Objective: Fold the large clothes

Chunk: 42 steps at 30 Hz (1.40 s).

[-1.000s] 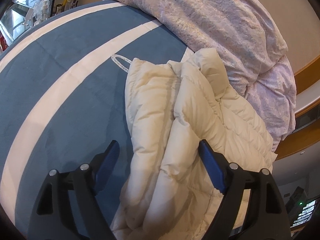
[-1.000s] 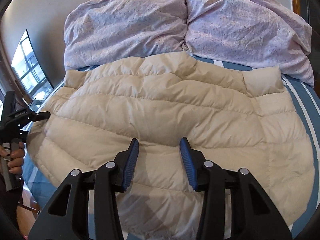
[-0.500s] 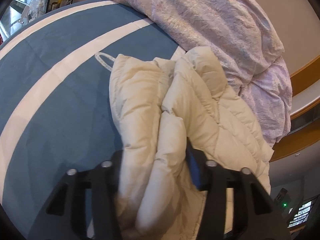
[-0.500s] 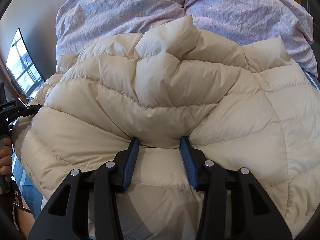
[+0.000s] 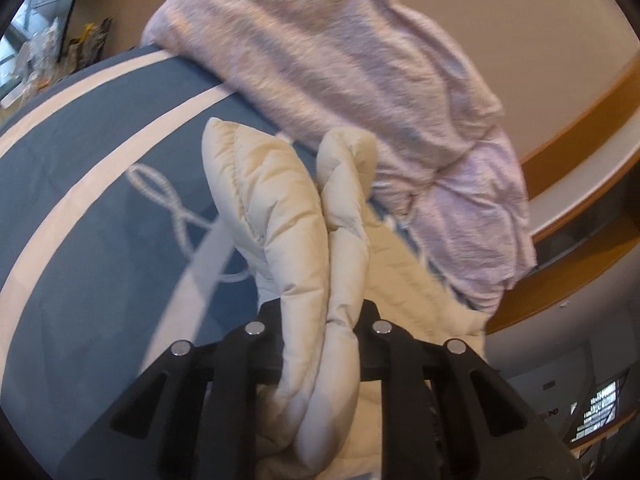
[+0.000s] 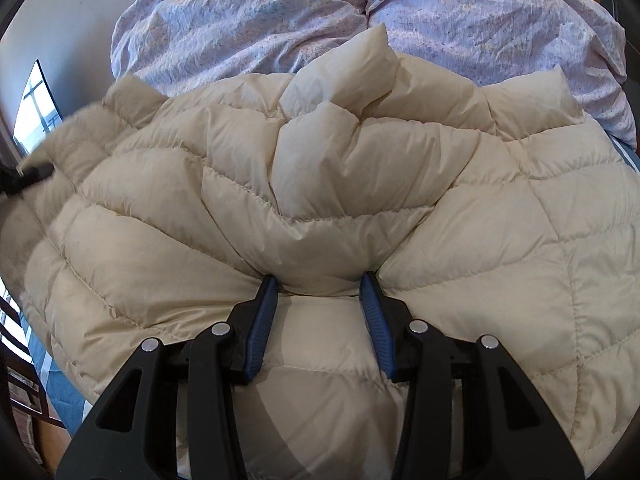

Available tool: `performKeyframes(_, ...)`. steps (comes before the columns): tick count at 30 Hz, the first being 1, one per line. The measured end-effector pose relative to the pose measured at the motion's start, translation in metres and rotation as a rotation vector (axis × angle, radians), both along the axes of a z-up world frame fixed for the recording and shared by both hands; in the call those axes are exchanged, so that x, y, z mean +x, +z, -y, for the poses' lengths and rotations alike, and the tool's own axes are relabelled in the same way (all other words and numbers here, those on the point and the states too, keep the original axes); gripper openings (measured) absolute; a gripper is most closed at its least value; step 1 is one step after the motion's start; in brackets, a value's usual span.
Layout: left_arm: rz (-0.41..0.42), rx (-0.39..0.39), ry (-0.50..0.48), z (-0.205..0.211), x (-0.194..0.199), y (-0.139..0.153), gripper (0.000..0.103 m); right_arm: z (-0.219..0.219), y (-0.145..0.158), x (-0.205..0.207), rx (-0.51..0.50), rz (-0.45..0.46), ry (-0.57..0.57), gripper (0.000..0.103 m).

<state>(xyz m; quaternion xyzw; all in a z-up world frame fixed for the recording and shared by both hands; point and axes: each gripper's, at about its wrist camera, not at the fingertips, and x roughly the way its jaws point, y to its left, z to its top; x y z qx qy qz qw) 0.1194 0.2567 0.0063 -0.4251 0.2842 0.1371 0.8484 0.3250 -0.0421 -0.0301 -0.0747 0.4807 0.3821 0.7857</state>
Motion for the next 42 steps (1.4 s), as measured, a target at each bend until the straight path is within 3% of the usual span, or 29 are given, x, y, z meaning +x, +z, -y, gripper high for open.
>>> performKeyframes(7, 0.074, 0.044, -0.109, 0.046, 0.032, 0.044, 0.018, 0.001, -0.001, 0.0, 0.001, -0.001, -0.001, 0.046)
performKeyframes(19, 0.139, 0.023, -0.317, 0.136, 0.094, 0.069, 0.018, 0.002, -0.003, 0.003, 0.001, 0.004, -0.012, 0.046)
performKeyframes(28, 0.135, -0.033, -0.421, 0.182, 0.132, 0.058, 0.018, 0.004, -0.005, 0.012, 0.021, -0.018, -0.022, 0.046)
performKeyframes(36, 0.116, -0.079, -0.42, 0.191, 0.153, 0.045, 0.019, 0.019, -0.003, 0.026, 0.068, -0.055, -0.03, 0.046)
performKeyframes(42, 0.083, -0.096, -0.412, 0.202, 0.16, 0.028, 0.019, 0.039, 0.005, 0.035, 0.065, -0.025, -0.011, 0.046)
